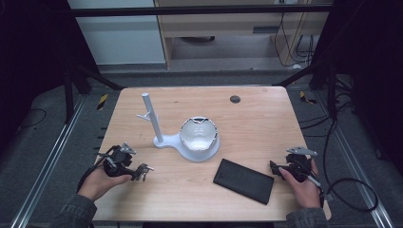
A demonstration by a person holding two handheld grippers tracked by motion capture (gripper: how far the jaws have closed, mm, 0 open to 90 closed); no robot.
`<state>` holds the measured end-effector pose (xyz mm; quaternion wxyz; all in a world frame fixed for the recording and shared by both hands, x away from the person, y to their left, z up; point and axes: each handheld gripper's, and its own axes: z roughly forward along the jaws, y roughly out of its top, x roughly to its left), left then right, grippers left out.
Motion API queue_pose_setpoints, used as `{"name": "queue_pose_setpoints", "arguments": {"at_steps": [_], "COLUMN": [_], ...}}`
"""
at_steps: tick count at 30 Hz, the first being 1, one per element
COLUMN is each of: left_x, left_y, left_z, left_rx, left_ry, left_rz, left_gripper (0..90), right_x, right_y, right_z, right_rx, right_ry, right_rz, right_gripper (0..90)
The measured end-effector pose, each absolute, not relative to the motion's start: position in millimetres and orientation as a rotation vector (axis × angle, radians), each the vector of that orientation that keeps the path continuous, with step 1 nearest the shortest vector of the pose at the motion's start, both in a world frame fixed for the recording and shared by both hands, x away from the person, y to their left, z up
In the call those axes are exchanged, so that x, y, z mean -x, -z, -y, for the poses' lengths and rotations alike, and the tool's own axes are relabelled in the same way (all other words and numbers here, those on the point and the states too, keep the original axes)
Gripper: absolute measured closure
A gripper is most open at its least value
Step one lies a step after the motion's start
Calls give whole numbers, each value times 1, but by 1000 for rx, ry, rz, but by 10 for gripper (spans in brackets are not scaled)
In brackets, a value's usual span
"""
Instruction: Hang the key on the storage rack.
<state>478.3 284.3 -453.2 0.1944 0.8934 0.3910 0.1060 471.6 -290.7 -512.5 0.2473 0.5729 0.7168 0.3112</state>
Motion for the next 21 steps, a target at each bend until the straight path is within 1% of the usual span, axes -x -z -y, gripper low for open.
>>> {"name": "queue_pose_setpoints", "arguments": {"at_steps": [6,8,9,10,12,16,19,21], "left_x": [-478,-479,-479,-479,-480,-481,-482,-483], "left_y": [461,462,462,462,462,463,464,465], "left_z": [-281,-281,-281,-281,-280,-279,-279,-279], "left_rx": [-2537,-2533,-2533,-2530,-2537,-2543,-2541,-2546], "left_ry": [-269,-262,-262,-251,-244,-258,-243,-235], "left_rz": [-1098,-1107,-1107,-1108,-1108,-1110,-1113,-1120], "left_gripper": [406,440,473,473,513,515,533,574], "right_x": [-472,-472,-472,-472,-472,-472,-471,-471], "right_y": [513,513,513,513,513,513,513,512], "right_z": [291,291,291,291,291,290,290,290], "right_rx": [-1561,-1560,-1558,-1558,-1557,-1553,-1552,-1551], "right_ry": [-851,-851,-851,-851,-852,-852,-852,-855], "right_rz": [-1954,-1955,-1956,-1956,-1956,-1958,-1959,-1961], "right_gripper": [36,36,36,36,36,36,36,36]}}
